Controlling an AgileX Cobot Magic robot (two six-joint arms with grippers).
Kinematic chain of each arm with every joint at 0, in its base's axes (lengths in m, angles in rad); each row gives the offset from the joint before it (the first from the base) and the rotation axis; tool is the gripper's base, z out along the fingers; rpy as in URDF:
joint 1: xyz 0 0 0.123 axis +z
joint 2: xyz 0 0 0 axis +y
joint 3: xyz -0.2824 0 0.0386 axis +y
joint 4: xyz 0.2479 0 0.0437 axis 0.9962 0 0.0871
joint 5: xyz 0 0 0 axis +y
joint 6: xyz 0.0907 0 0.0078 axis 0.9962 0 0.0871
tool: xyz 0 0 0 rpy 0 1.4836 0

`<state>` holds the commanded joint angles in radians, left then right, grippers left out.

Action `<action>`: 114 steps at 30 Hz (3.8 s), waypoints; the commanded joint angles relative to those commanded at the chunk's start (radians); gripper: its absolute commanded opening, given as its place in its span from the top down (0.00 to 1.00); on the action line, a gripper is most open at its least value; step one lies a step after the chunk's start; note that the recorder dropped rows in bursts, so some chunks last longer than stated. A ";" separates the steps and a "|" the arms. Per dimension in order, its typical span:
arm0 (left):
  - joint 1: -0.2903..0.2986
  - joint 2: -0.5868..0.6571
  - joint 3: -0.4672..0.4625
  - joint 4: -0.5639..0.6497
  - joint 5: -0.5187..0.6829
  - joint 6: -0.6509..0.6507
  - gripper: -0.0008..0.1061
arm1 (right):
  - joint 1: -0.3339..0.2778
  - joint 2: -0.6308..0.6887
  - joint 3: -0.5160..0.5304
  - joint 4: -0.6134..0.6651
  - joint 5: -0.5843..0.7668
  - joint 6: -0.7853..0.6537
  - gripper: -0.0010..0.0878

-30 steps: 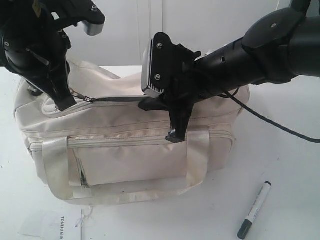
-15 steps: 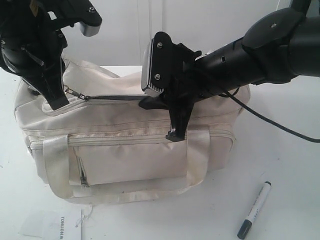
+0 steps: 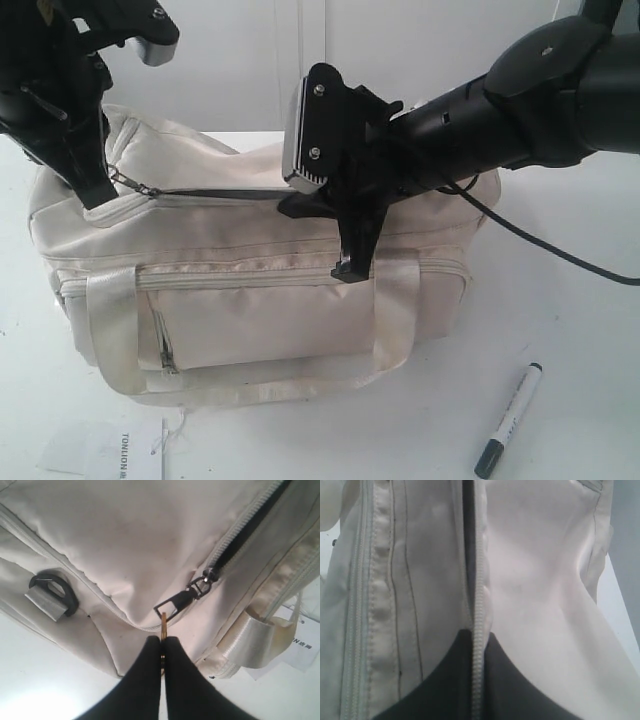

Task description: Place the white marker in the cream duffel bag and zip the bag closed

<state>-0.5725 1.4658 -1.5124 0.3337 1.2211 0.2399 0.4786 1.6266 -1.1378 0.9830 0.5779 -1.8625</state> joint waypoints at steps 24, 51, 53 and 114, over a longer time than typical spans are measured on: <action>0.044 0.000 0.000 -0.104 0.000 0.022 0.99 | 0.002 -0.019 0.000 0.009 0.000 0.000 0.76; 0.044 0.000 0.000 -0.116 0.000 -0.006 0.99 | 0.241 0.083 -0.240 -0.307 0.025 0.714 0.34; 0.044 0.000 0.000 -0.116 0.000 -0.006 0.99 | 0.245 0.094 -0.240 -0.307 0.002 0.712 0.38; 0.044 -0.059 0.000 0.014 0.000 -0.022 0.99 | 0.240 0.070 -0.237 -0.551 -0.028 0.797 0.99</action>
<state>-0.5285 1.4071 -1.5124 0.3478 1.2211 0.2177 0.7185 1.6963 -1.3743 0.4324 0.5502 -1.0653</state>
